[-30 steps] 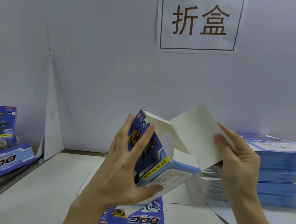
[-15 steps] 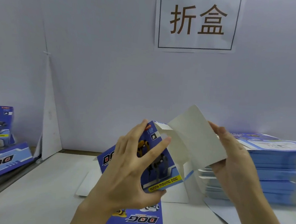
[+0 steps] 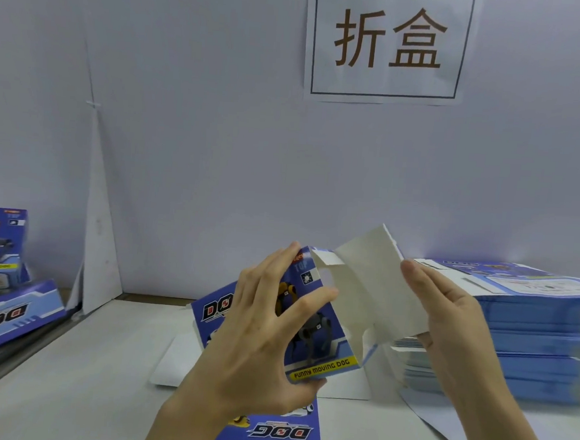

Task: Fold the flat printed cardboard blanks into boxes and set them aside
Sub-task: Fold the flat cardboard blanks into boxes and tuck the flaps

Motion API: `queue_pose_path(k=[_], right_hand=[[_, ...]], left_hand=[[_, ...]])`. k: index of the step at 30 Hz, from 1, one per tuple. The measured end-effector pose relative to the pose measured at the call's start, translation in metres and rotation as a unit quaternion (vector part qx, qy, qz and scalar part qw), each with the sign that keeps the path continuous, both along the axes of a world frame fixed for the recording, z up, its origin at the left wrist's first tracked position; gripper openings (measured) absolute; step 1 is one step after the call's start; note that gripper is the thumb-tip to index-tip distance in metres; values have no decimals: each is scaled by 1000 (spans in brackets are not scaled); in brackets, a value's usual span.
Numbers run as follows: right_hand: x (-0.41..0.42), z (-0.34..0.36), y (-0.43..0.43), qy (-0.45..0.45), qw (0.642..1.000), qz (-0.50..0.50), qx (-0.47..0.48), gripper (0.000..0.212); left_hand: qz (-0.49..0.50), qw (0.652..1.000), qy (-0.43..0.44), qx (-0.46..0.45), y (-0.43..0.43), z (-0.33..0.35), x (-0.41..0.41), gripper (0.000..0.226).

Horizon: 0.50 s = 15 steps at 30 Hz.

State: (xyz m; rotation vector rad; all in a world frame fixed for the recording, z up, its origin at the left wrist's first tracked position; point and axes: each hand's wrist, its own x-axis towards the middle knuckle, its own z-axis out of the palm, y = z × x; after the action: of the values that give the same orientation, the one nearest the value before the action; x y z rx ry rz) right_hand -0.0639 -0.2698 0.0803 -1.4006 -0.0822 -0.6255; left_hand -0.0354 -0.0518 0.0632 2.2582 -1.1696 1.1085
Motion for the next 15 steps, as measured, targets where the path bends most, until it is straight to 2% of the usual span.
queue_pose_path(k=[3, 5, 7, 9, 12, 15], right_hand=[[-1, 0, 4, -40, 999, -30, 7, 8], [0, -1, 2, -47, 998, -48, 2, 13], [-1, 2, 3, -38, 999, -23, 10, 9], [-1, 2, 3, -24, 999, 17, 15, 22], [-1, 2, 6, -50, 999, 4, 20, 12], [-1, 3, 3, -65, 998, -11, 19, 13]], left_hand=[[-13, 1000, 10, -4, -1, 1, -2, 83], [-15, 1000, 15, -11, 1, 3, -2, 83], [-15, 1000, 15, -15, 3, 4, -3, 84], [-15, 1000, 15, -15, 4, 4, -3, 84], [-16, 1000, 18, -17, 5, 3, -1, 85], [-17, 1000, 18, -16, 7, 4, 1, 89]])
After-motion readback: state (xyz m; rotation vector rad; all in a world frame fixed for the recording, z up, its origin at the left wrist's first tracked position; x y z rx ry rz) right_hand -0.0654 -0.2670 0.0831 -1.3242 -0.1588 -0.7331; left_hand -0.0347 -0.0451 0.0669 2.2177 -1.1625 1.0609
